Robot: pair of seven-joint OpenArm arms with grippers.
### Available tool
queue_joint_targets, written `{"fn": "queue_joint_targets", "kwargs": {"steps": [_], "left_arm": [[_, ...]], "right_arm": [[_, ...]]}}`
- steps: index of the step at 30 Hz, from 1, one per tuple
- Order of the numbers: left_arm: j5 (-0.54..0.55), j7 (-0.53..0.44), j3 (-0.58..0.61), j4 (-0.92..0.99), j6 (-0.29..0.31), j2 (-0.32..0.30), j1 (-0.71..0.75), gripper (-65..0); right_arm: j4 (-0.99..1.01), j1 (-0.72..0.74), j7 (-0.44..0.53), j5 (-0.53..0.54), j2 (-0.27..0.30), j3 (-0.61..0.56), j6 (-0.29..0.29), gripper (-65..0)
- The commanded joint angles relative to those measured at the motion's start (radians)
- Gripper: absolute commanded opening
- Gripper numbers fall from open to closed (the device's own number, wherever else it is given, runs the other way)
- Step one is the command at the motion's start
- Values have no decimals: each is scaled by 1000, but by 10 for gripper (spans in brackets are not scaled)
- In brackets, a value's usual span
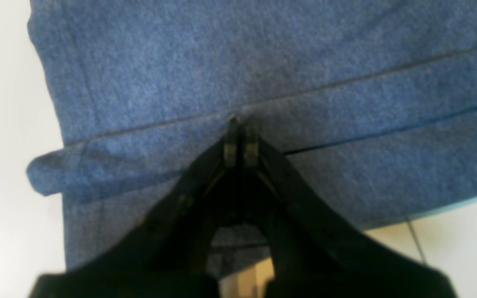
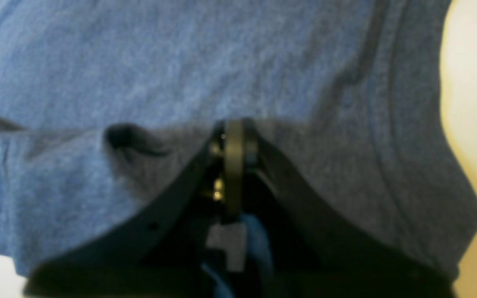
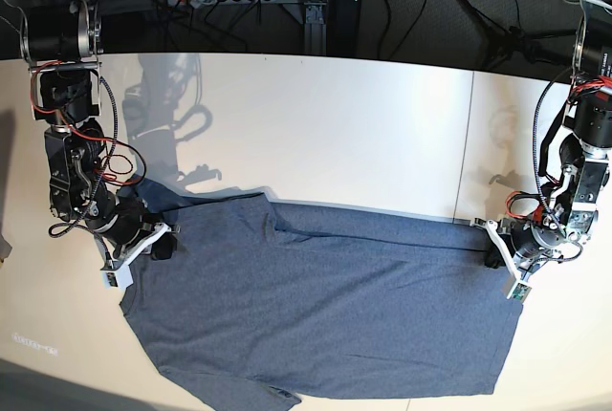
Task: Fold the T-shirt properly
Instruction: 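Drag the shirt with both grippers toward the robot's base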
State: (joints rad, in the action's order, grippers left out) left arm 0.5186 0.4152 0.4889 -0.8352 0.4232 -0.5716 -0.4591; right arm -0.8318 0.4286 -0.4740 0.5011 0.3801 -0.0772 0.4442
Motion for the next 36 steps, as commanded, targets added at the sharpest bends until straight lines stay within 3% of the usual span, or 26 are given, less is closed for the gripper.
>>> {"fn": "queue_joint_targets", "kwargs": {"steps": [1, 9, 12, 18, 28, 36], "left_arm": [[-31, 80, -1, -6, -18, -28, 7, -650], [-29, 84, -1, -240, -21, -135, 192, -650], [-30, 93, -1, -351, -100, -164, 278, -650], [-93, 109, -19, -527, -125, -214, 426, -650], [-106, 149, -240, -727, -128, -218, 690, -650], [-117, 146, -354, -811, -128, -191, 843, -650]], "right_arm": [[-17, -15, -51, -13, 15, 2, 57, -650], [-251, -249, -53, 16, 69, 3, 57, -650], [-353, -338, -69, 16, 87, 20, 57, -650], [-510, -503, -95, 16, 113, 122, 57, -650], [-616, -654, -106, 68, 190, 198, 57, -650], [-620, -684, -110, 75, 208, 201, 57, -650]]}}
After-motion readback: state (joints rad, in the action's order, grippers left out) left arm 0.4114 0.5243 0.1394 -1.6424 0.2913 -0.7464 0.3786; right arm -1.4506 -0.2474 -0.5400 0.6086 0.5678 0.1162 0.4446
